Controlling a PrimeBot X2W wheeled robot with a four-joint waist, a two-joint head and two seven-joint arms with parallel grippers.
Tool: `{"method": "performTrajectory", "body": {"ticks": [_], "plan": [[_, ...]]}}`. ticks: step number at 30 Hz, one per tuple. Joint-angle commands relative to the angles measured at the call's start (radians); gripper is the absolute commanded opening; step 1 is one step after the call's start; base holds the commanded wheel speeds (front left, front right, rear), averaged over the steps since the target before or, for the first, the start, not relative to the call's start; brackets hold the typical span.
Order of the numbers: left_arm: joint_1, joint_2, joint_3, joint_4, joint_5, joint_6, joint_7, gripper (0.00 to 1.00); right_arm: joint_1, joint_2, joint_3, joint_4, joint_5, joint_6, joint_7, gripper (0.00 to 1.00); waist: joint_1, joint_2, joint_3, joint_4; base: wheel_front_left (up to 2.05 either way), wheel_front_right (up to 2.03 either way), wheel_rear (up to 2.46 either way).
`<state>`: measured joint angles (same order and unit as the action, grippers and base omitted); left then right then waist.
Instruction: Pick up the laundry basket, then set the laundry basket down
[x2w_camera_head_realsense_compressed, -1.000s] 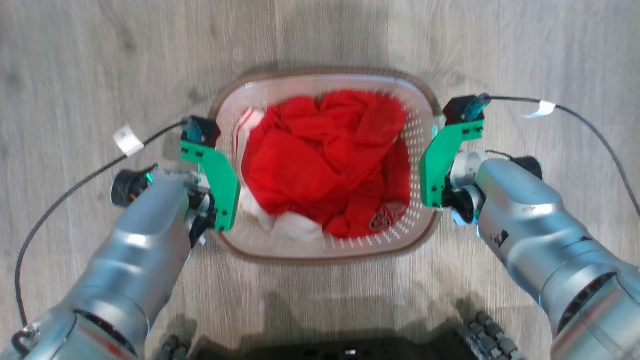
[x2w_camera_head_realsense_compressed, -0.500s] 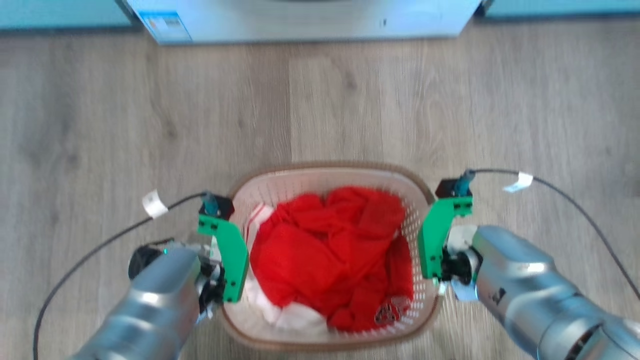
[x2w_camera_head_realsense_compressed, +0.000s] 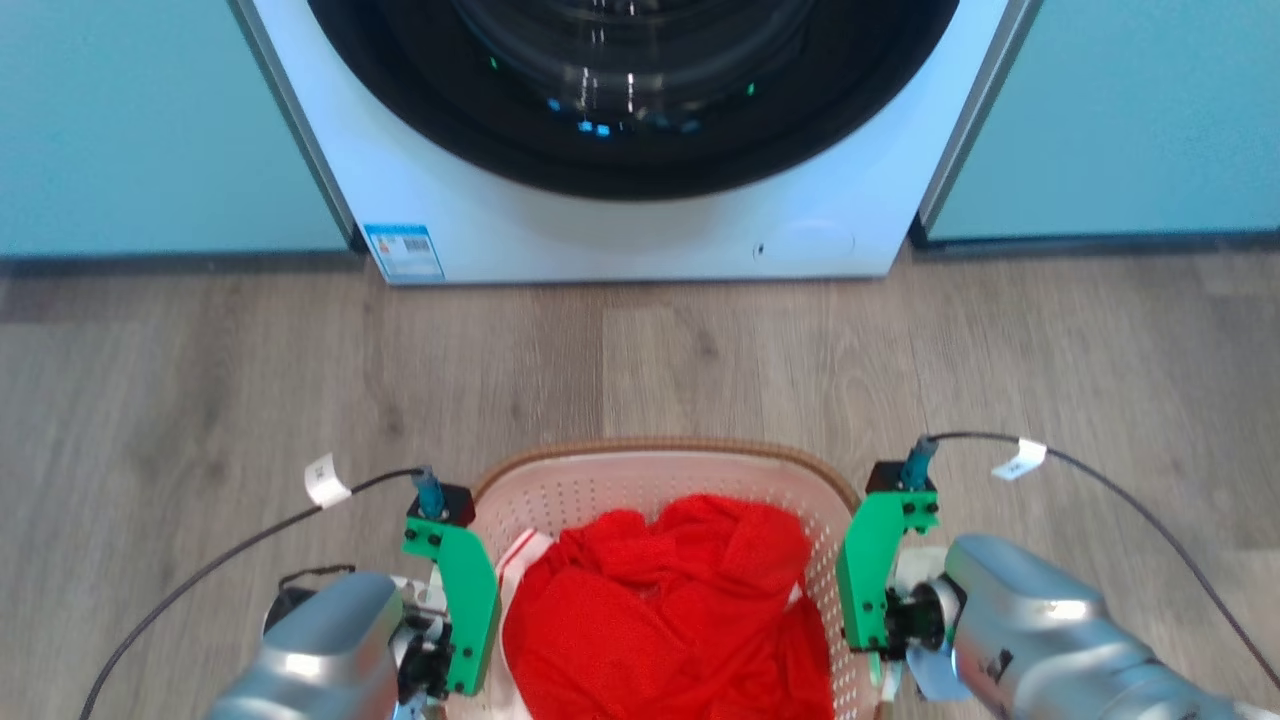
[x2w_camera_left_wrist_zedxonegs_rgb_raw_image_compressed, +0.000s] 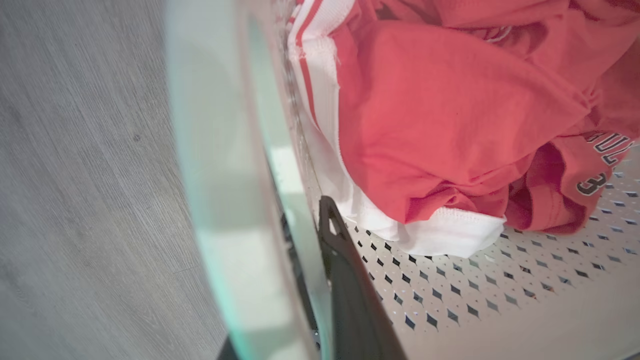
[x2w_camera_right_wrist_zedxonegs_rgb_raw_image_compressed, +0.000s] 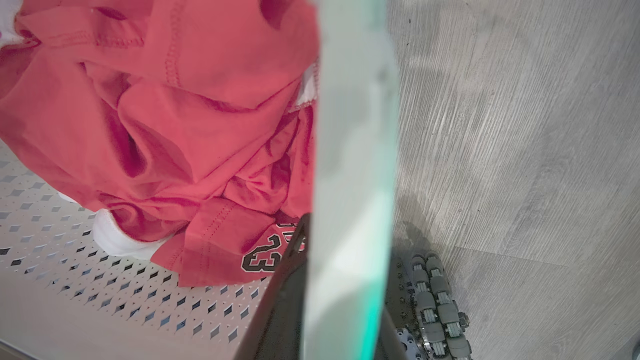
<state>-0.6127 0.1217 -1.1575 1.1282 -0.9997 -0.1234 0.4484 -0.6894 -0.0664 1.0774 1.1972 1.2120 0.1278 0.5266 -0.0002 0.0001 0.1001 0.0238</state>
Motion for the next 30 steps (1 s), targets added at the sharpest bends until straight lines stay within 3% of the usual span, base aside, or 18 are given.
{"method": "performTrajectory", "body": {"ticks": [1, 15, 30], "plan": [[-0.018, 0.019, -0.003, -0.027, -0.007, -0.007, 0.005, 0.0, 0.006, 0.016, 0.011, -0.026, 0.011, 0.003, 0.003, 0.0, 0.0002, -0.0001, -0.054, 0.013, 0.0, 0.0, 0.0], [0.018, 0.024, -0.062, -0.054, -0.095, -0.007, 0.056, 0.0, 0.039, 0.016, 0.05, -0.045, 0.052, 0.003, 0.031, 0.0, 0.0002, -0.0001, -0.174, 0.03, 0.0, 0.0, 0.0], [0.013, 0.023, -0.098, -0.057, -0.127, -0.007, 0.071, 0.0, 0.039, 0.016, 0.091, -0.048, 0.086, 0.003, 0.024, 0.0, 0.0002, -0.0001, -0.209, 0.039, 0.0, 0.0, 0.0]]}}
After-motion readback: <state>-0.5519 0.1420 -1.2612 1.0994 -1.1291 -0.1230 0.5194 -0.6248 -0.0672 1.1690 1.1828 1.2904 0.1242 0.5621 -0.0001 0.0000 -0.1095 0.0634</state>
